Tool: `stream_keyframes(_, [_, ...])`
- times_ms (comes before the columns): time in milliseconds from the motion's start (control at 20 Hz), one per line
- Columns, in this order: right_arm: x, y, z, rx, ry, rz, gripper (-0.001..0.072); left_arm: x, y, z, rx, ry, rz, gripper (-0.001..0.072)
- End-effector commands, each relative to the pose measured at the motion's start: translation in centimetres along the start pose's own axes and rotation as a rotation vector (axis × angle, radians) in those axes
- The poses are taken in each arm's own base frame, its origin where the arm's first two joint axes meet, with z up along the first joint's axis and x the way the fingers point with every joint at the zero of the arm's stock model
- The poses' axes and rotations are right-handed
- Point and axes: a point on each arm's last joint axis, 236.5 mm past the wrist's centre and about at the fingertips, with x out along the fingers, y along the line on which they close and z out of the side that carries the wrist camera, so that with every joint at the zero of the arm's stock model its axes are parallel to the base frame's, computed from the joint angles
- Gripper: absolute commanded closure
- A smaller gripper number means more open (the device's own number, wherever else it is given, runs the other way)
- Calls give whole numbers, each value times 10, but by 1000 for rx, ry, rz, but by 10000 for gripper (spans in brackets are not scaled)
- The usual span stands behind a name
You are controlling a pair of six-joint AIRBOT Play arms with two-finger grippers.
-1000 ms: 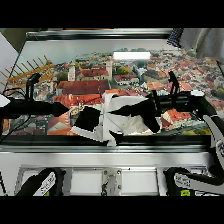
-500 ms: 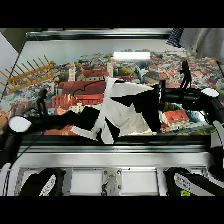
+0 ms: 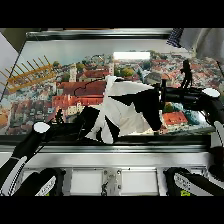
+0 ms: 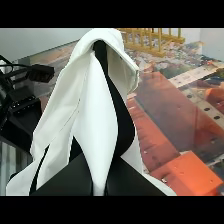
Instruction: Fold the clothes and pants, and hang the long-sleeved shirts on hangers.
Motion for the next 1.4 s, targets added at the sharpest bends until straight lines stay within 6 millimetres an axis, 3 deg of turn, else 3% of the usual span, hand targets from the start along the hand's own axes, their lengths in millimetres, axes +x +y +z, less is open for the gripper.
stream_keyframes(0, [0,0,0,-2,0,0,702,14,-1,-5,-91,39,-26,119])
stream_keyframes(350, [0,0,0,-2,1,0,701,47,-6,-19,-95,105,-20,120])
stream_keyframes(600, [0,0,0,-2,4,0,701,53,-23,-18,1,136,-25,122])
stream_keyframes(650, [0,0,0,1,4,0,701,54,-23,-20,6,149,-23,154])
stream_keyframes(750, [0,0,-1,14,4,0,701,56,-19,-23,48,168,-16,493])
stream_keyframes(800, [0,0,0,13,4,0,701,57,-17,-25,61,178,-12,608])
stream_keyframes(850, [0,0,0,13,4,0,701,57,-16,-25,69,182,-11,692])
stream_keyframes(900, [0,0,0,12,4,-1,701,56,-17,-23,71,176,-15,692])
stream_keyframes(1050, [-2,3,6,-11,-1,-9,702,38,-23,3,82,103,-38,692])
stream_keyframes(1350, [-9,31,33,-32,-20,6,703,-33,-22,78,79,-141,-71,694])
